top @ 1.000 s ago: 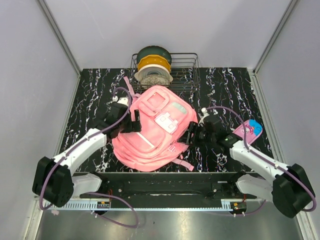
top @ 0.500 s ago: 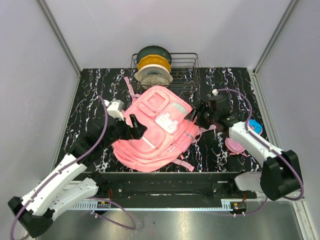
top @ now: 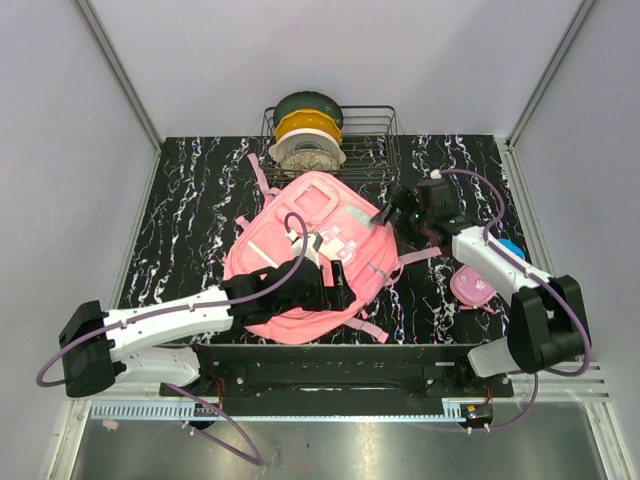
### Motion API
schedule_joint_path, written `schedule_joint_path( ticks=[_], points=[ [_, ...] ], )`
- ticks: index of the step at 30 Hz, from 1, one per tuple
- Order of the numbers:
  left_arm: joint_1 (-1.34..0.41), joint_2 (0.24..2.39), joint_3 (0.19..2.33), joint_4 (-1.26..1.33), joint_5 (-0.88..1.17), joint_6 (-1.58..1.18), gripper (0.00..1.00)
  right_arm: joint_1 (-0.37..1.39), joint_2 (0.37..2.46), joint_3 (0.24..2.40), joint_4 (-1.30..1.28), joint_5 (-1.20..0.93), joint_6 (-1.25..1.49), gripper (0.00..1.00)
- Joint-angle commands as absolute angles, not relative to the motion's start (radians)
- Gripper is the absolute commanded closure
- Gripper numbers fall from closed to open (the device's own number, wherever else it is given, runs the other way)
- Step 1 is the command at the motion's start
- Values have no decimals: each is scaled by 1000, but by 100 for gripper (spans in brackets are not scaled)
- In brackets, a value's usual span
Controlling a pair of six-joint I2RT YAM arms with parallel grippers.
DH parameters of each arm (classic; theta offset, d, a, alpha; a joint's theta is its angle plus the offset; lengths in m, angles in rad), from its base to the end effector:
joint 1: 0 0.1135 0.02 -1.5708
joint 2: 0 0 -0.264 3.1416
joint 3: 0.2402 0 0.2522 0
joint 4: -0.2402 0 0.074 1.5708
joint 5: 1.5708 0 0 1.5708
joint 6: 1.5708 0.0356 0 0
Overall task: Pack the student bag
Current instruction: Adjust the student bag at the center of the board.
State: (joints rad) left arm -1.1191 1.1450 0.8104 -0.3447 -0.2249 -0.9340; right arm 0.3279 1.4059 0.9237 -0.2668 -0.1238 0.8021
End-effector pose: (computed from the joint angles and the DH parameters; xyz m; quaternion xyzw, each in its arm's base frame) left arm 0.1148 -0.2184 0.2619 0.0347 0.8972 -0.3141 0.3084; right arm 0.2841 0.1013 0.2390 0.1909 0.8952 0.2613 0.3063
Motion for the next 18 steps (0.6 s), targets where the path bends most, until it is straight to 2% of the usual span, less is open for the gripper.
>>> schedule_joint_path(
  ticks=[1,5,10,12,17,18],
  points=[
    [-1127,1170,838,-204,-222,-982,1,308,1530,1078,-247,-193,712,2],
    [-1150,1083,799,-239,-273,-992,1,298,1650,1156,-253,-224,541,0],
    [-1152,867,698,-498,-448,-1086,1,265,1741,1210,-272,-340,459,2],
    [-1152,740,632,-585,-489,-1139,1,244,1752,1203,-218,-452,460,10],
    [-1152,470,520,-658,-528,-1203,1,215,1798,1190,-172,-512,447,26],
    [-1152,447,519,-696,-549,-1215,1,210,1807,1193,-164,-520,448,49]
  ],
)
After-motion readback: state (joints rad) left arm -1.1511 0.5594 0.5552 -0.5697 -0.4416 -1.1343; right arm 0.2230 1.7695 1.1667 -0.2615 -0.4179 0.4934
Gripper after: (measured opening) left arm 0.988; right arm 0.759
